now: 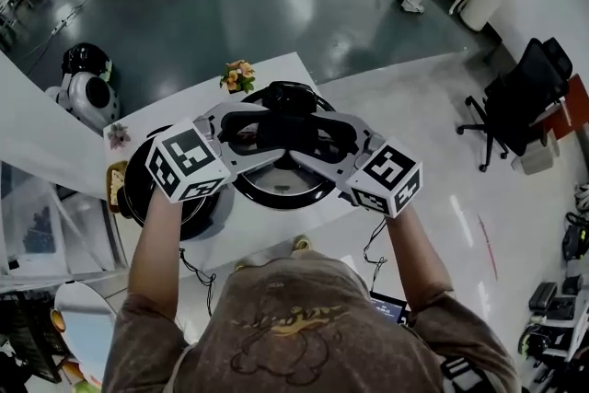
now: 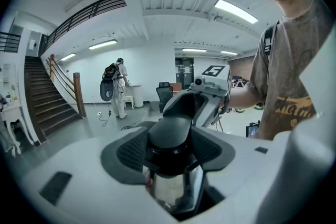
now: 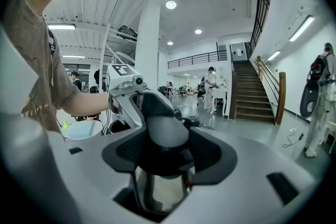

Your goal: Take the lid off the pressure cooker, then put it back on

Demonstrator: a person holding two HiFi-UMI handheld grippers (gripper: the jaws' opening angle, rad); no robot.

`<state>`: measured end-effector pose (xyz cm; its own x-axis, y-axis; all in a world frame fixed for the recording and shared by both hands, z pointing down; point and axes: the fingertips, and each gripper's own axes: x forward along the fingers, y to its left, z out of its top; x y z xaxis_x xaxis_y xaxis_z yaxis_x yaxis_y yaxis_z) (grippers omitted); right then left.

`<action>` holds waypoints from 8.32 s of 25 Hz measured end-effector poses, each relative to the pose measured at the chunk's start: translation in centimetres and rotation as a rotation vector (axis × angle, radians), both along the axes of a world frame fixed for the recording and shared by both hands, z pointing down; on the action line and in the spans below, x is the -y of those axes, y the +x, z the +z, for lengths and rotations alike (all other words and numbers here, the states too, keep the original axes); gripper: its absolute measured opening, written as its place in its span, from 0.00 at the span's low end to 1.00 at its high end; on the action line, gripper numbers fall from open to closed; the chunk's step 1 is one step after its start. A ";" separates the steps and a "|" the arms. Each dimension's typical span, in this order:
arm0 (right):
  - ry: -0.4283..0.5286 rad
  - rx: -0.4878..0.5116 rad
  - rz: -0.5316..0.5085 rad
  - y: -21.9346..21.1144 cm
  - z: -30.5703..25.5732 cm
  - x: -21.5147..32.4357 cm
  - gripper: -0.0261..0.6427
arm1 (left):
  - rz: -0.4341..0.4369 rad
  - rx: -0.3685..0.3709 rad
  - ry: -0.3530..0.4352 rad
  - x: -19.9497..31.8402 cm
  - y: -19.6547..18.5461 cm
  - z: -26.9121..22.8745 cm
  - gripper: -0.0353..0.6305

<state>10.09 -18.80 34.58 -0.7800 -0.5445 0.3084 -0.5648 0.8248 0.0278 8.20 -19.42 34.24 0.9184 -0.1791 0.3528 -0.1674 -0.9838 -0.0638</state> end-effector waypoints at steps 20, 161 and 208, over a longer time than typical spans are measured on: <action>-0.067 -0.004 -0.150 5.9 10.8 1.1 0.43 | -0.139 0.061 -0.078 0.8 6.0 10.9 0.45; -0.065 -0.060 -0.225 1.8 4.3 0.9 0.42 | -0.308 -0.017 -0.046 0.4 1.4 4.3 0.46; -0.066 -0.098 -0.012 -26.4 5.8 -2.3 0.42 | -0.105 0.044 -0.008 -2.3 -26.6 5.6 0.46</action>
<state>-16.29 -16.51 40.35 -0.7505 -0.5117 0.4182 -0.5523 0.8331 0.0281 -18.36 -17.16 39.87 0.8784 -0.2709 0.3938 -0.2673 -0.9614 -0.0651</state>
